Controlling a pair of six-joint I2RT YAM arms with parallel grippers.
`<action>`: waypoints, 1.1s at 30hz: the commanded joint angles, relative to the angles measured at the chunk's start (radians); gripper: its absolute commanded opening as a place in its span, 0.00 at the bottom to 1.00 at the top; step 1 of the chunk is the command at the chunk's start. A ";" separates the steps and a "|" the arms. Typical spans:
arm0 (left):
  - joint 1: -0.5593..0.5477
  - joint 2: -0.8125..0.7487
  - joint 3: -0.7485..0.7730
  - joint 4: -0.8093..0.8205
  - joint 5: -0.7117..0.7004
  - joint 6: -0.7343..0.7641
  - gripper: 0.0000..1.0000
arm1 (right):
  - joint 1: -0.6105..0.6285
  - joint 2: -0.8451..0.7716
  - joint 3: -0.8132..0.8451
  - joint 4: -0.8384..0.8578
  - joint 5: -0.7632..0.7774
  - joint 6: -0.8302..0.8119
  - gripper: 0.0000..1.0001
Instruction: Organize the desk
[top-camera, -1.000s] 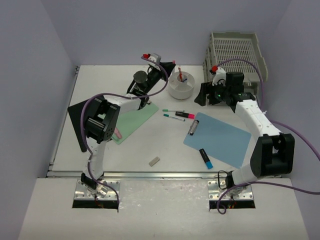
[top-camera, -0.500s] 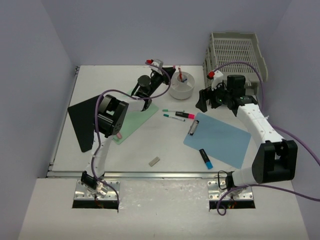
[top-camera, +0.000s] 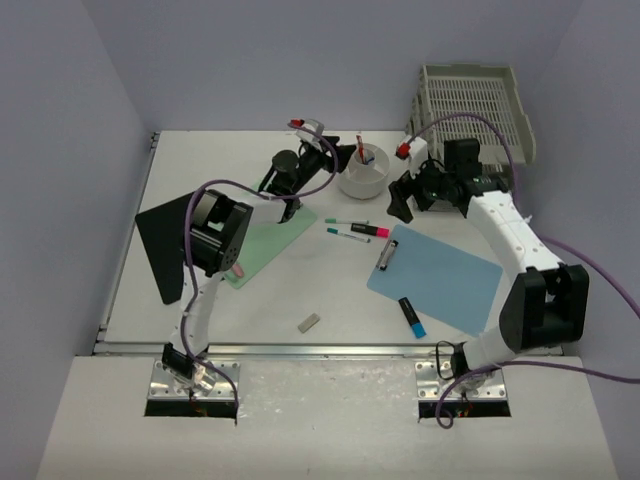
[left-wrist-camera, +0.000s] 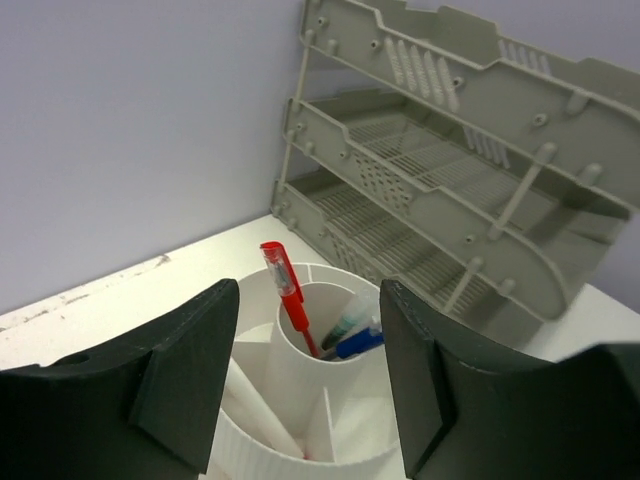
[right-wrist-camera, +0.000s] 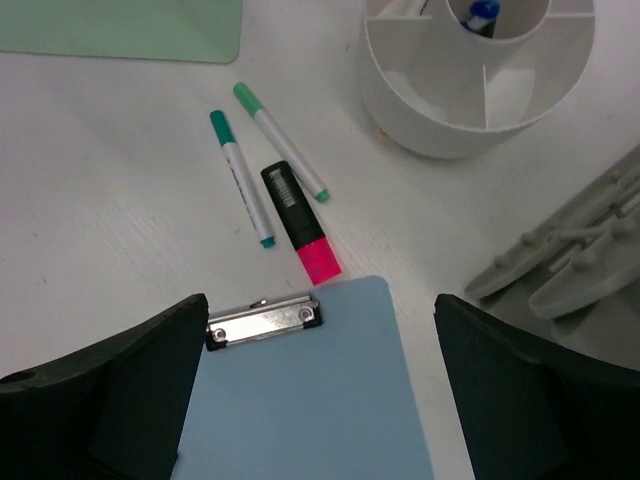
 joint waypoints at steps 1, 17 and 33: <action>0.074 -0.216 -0.042 -0.001 0.050 -0.116 0.56 | 0.073 0.113 0.187 -0.103 0.023 -0.167 0.92; 0.617 -0.911 -0.524 -0.543 0.299 -0.087 0.54 | 0.409 0.796 0.975 -0.501 0.362 -0.352 0.43; 0.697 -1.002 -0.695 -0.542 0.392 -0.126 0.52 | 0.428 0.897 0.871 -0.370 0.455 -0.397 0.42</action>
